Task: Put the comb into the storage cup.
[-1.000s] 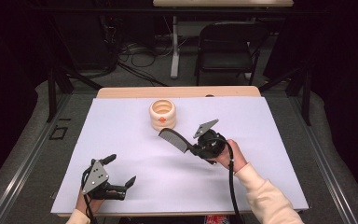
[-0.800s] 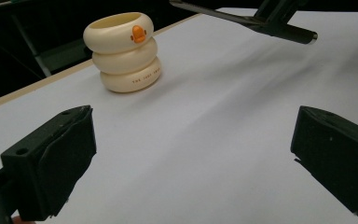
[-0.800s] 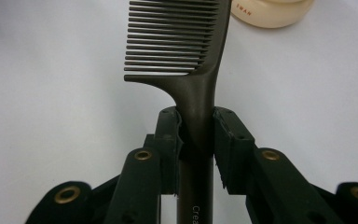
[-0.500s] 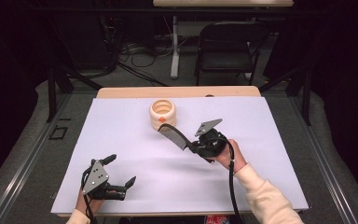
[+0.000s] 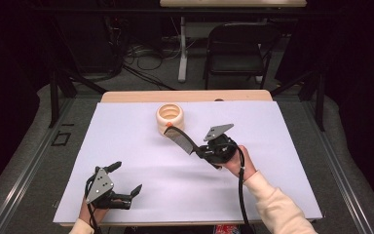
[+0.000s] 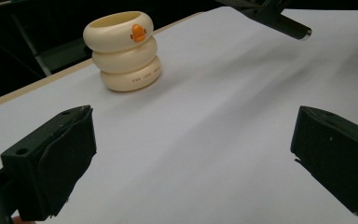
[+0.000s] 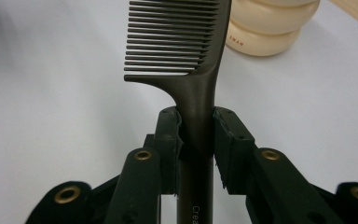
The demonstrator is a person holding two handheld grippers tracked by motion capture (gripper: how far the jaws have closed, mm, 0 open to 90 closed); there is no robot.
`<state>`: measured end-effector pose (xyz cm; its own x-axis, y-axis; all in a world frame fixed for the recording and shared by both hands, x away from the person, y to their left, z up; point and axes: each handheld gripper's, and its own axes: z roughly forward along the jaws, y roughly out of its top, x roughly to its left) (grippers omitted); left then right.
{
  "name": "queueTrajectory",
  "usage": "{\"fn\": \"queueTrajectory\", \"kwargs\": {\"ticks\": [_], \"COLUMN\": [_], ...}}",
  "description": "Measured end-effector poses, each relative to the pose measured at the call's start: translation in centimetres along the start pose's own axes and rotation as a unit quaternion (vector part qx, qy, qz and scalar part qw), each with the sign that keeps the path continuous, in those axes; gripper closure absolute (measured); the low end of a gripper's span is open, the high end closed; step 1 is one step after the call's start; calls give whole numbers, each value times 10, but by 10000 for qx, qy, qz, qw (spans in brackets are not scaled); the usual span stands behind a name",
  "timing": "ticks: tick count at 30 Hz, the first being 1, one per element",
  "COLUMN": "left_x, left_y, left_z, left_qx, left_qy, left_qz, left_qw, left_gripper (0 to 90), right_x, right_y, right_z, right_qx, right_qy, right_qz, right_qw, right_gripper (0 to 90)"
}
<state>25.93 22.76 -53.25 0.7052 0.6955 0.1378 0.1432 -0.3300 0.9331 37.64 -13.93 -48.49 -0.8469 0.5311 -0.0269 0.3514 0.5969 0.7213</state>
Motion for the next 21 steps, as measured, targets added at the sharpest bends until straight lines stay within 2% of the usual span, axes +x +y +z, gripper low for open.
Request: {"fn": "queueTrajectory", "kwargs": {"ticks": [7, 21], "left_x": [-1, 0], "left_y": [0, 0], "left_z": [0, 0], "left_qx": [21, 27], "left_qy": [4, 3], "left_qz": [7, -18], "left_qw": [10000, 10000], "left_gripper": [2, 2], "right_x": [-1, -2], "right_y": [1, 2], "right_z": [1, 0], "right_qx": [-138, -408], "right_qy": [-8, -169], "right_qz": [42, 122], "right_qw": [9999, 9990], "right_gripper": [721, 721]}}
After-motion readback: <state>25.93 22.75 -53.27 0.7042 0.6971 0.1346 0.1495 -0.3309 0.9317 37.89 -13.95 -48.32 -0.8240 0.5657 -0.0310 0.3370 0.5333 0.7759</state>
